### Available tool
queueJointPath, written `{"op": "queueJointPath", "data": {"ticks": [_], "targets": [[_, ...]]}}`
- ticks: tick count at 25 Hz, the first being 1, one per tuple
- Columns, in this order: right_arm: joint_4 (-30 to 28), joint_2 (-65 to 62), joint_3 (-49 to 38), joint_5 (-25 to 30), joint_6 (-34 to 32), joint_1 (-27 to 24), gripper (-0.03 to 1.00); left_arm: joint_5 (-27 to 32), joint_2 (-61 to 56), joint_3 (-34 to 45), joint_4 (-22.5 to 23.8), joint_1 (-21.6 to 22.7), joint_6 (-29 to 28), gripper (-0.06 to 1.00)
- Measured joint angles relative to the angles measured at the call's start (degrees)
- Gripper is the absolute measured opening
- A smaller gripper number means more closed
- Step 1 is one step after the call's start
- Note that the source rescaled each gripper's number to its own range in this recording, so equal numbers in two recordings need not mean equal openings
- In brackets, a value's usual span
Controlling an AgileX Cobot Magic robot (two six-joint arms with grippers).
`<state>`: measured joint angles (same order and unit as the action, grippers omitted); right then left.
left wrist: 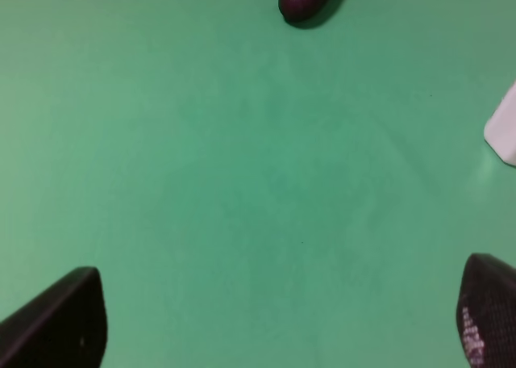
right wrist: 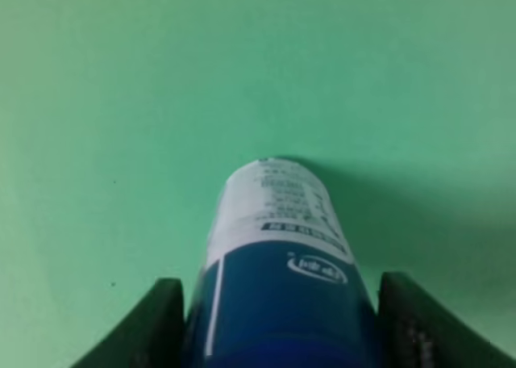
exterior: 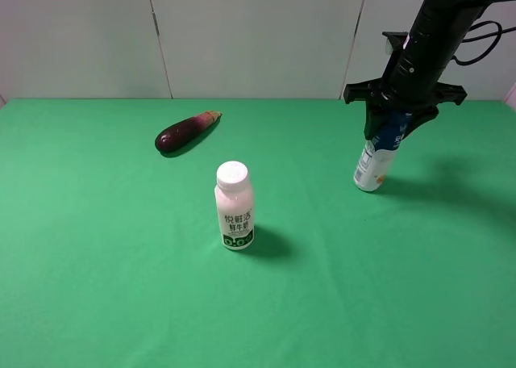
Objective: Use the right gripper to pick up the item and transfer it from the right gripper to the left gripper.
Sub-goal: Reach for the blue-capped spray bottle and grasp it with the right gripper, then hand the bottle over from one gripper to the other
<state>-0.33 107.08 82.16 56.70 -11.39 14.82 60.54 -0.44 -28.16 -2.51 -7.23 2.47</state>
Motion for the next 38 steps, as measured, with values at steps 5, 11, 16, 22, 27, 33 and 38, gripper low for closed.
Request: {"op": "queueJointPath", "data": {"ticks": [5, 11, 16, 22, 27, 33, 38], "targets": [[0.0, 0.0, 0.0, 0.0, 0.1, 0.0, 0.0, 0.0, 0.0, 0.0, 0.0, 0.0, 0.0, 0.72], [-0.1, 0.0, 0.0, 0.0, 0.1, 0.0, 0.0, 0.0, 0.0, 0.0, 0.0, 0.0, 0.0, 0.72], [-0.1, 0.0, 0.0, 0.0, 0.1, 0.0, 0.0, 0.0, 0.0, 0.0, 0.0, 0.0, 0.0, 0.72], [0.9, -2.7, 1.4, -1.3, 0.1, 0.0, 0.0, 0.0, 0.0, 0.0, 0.0, 0.0, 0.0, 0.72], [6.1, -10.6, 1.3, -2.8, 3.2, 0.0, 0.0, 0.0, 0.0, 0.0, 0.0, 0.0, 0.0, 0.72], [18.9, -18.7, -6.7, -9.9, 10.9, 0.0, 0.0, 0.0, 0.0, 0.0, 0.0, 0.0, 0.0, 0.72], [32.2, -23.3, -16.1, -18.8, 22.3, 0.0, 0.0, 0.0, 0.0, 0.0, 0.0, 0.0, 0.0, 0.72]]}}
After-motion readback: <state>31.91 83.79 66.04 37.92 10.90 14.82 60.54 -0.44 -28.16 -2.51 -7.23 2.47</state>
